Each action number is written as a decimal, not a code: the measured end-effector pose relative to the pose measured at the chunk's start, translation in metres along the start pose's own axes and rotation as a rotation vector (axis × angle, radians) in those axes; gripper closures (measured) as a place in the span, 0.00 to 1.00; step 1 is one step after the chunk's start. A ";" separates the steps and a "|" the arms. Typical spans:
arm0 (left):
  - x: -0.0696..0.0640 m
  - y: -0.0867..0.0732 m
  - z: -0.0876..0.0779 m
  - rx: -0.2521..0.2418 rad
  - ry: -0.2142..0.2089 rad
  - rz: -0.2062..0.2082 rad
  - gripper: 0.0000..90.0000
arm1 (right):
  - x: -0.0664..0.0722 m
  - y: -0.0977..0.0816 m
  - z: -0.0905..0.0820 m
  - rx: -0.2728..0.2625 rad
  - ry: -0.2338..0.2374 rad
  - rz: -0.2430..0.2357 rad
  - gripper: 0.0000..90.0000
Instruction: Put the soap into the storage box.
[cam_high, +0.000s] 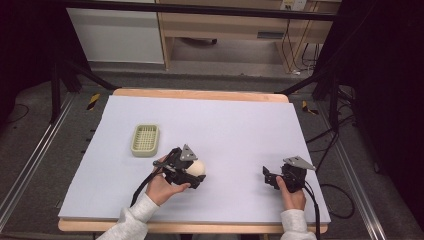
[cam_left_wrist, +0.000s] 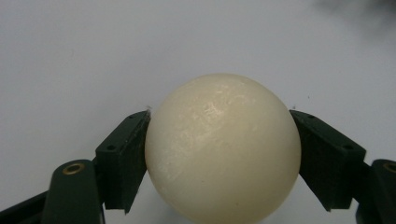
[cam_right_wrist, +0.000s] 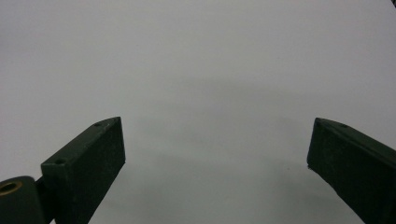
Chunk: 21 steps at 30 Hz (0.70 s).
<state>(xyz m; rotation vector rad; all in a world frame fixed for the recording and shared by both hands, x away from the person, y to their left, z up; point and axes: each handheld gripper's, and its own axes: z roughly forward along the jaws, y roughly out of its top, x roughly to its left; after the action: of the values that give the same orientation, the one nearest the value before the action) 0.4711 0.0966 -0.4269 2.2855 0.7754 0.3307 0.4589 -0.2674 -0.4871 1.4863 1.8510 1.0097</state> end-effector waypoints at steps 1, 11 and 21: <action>0.001 0.000 -0.001 0.001 0.003 -0.002 0.26 | 0.000 0.000 0.000 0.000 0.000 0.000 0.05; 0.018 0.000 -0.019 -0.027 0.028 -0.029 0.26 | 0.000 0.000 0.000 -0.001 -0.003 -0.004 0.05; 0.033 0.000 -0.034 -0.044 0.062 -0.050 0.26 | 0.000 0.000 0.000 0.000 0.000 0.001 0.05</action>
<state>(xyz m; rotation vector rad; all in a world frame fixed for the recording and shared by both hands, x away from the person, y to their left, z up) 0.4824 0.1350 -0.4017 2.2200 0.8466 0.3939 0.4589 -0.2676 -0.4871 1.4869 1.8501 1.0104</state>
